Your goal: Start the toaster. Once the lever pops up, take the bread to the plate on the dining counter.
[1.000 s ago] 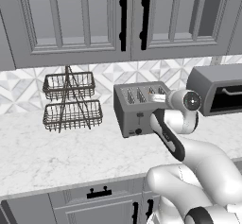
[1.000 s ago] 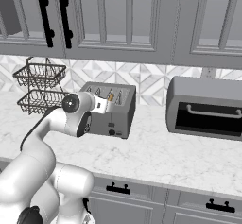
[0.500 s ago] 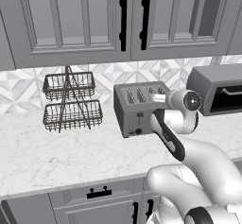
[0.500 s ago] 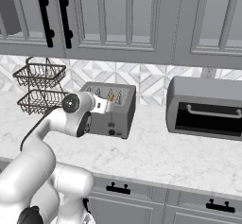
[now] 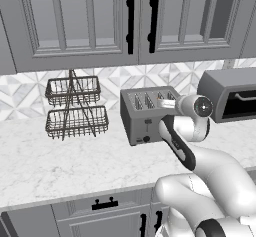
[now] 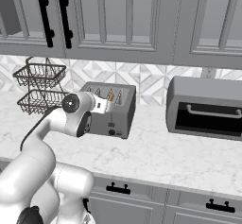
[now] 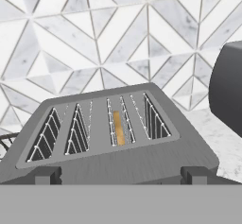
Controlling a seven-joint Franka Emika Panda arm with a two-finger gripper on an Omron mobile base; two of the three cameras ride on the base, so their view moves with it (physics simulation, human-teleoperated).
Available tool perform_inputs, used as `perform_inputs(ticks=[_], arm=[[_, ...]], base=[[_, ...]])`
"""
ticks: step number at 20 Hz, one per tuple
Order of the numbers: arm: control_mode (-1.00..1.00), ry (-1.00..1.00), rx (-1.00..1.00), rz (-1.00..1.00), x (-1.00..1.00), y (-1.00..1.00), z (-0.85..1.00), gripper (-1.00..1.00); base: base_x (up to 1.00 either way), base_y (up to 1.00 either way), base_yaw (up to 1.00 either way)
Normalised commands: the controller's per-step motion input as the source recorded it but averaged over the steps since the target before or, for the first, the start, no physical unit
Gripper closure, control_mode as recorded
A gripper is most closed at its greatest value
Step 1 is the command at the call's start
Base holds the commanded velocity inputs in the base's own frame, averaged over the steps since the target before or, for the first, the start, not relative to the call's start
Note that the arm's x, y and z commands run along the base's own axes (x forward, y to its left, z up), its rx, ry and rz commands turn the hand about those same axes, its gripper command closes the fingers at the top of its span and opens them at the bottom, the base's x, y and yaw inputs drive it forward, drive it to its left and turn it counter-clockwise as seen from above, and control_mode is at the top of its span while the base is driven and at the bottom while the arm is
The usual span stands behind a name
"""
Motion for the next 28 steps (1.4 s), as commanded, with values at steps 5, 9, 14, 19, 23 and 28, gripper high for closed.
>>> perform_inputs(ticks=[5, 9, 14, 19, 23, 28], arm=[[-1.0, 0.0, 0.0, 0.0, 0.0, 0.0, 0.0, -1.0], [-1.0, 0.0, 0.0, 0.0, 0.0, 0.0, 0.0, -1.0], [-1.0, 0.0, 0.0, 0.0, 0.0, 0.0, 0.0, -1.0], [-1.0, 0.0, 0.0, 0.0, 0.0, 0.0, 0.0, -1.0], [-1.0, 0.0, 0.0, 0.0, 0.0, 0.0, 0.0, -1.0], [-1.0, 0.0, 0.0, 0.0, 0.0, 0.0, 0.0, -1.0]], base=[[0.0, 0.0, 0.0], [0.0, 0.0, 0.0], [0.0, 0.0, 0.0], [0.0, 0.0, 0.0], [0.0, 0.0, 0.0], [0.0, 0.0, 0.0]])
